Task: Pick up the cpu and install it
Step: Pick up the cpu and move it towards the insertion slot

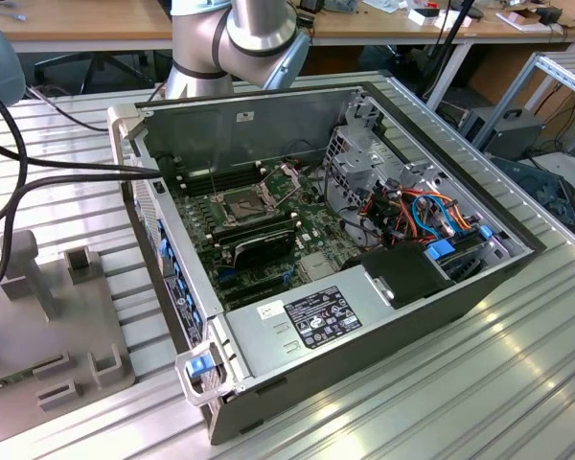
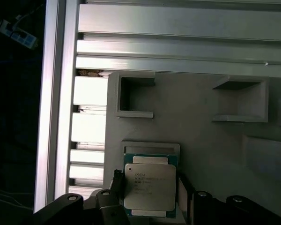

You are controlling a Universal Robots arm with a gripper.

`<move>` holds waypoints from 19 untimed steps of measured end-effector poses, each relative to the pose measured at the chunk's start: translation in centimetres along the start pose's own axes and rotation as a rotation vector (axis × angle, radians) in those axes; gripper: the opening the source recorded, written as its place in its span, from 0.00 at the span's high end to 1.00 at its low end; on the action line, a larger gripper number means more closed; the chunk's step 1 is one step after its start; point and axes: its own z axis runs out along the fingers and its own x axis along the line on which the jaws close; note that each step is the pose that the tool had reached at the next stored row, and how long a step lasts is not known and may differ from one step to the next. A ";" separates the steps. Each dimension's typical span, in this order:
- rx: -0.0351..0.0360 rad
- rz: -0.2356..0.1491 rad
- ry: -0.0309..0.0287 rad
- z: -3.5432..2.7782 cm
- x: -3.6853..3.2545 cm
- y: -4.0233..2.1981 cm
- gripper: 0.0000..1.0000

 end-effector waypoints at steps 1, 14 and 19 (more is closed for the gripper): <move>-0.0001 0.000 -0.0001 0.12 -0.01 -0.01 0.45; -0.0001 0.000 -0.0001 1.95 -0.08 -0.08 0.45; 0.0000 0.000 0.0000 2.09 -0.09 -0.09 0.32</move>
